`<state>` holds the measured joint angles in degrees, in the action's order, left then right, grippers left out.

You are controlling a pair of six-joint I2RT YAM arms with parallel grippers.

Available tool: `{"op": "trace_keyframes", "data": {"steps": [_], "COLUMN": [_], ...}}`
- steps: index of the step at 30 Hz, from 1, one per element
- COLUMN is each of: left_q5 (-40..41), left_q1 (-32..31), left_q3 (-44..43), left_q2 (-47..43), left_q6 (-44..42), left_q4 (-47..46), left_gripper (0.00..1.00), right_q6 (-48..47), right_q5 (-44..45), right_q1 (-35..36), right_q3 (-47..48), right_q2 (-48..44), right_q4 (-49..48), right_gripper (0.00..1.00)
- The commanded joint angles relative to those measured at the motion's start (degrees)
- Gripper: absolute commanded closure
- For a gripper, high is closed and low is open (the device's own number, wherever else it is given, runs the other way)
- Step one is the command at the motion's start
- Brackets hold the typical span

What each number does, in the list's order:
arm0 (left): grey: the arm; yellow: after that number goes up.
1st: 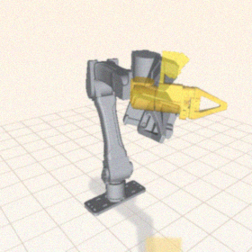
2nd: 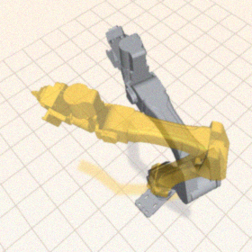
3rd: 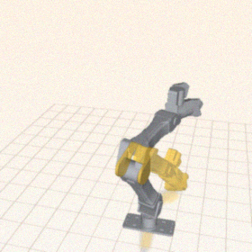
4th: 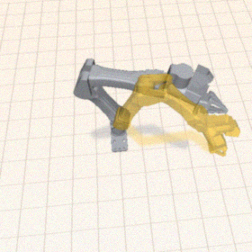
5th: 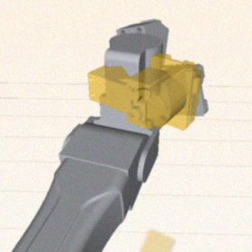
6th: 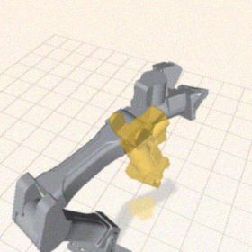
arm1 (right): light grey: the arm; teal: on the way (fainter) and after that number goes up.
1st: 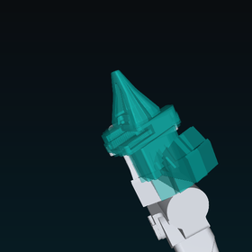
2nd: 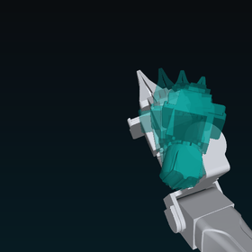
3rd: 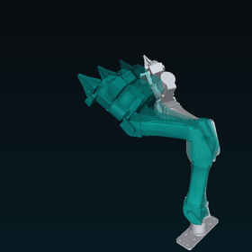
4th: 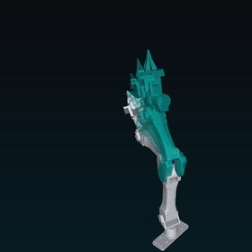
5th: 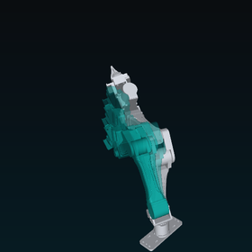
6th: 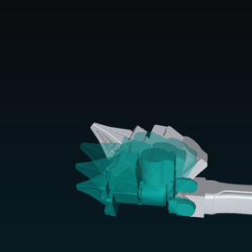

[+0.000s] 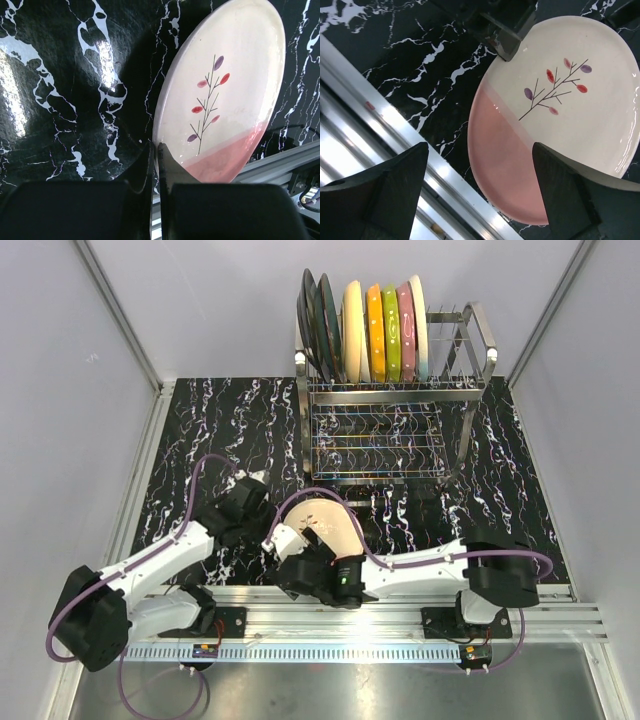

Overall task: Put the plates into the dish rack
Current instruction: Pass the plate from the left arm to the right

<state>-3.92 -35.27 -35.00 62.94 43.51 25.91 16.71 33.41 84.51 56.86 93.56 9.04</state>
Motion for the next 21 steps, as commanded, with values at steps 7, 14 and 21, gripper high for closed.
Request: {"op": "trace_keyframes", "data": {"steps": [7, 14, 21], "left_q5": [-0.56, -0.82, -1.17], "left_q1": [-0.24, -0.24, -0.24], "left_q3": [-5.77, -7.88, -8.06], "left_q2": [-3.87, -4.31, -4.23], "left_q6": [-1.05, -1.58, -1.67], "left_q4": [0.71, 2.48, 2.3], "left_gripper": [1.0, 1.0, 1.0], "right_q6": [4.03, 6.84, 5.62], "right_q5": [15.36, 22.66, 26.18], "right_q1": [0.83, 0.92, 2.5], "right_q3": [3.78, 7.12, 9.32], "right_q2": [8.04, 11.82, 11.3], "right_q4": [3.44, 9.41, 12.05], "right_gripper": [0.09, 0.22, 0.51]}}
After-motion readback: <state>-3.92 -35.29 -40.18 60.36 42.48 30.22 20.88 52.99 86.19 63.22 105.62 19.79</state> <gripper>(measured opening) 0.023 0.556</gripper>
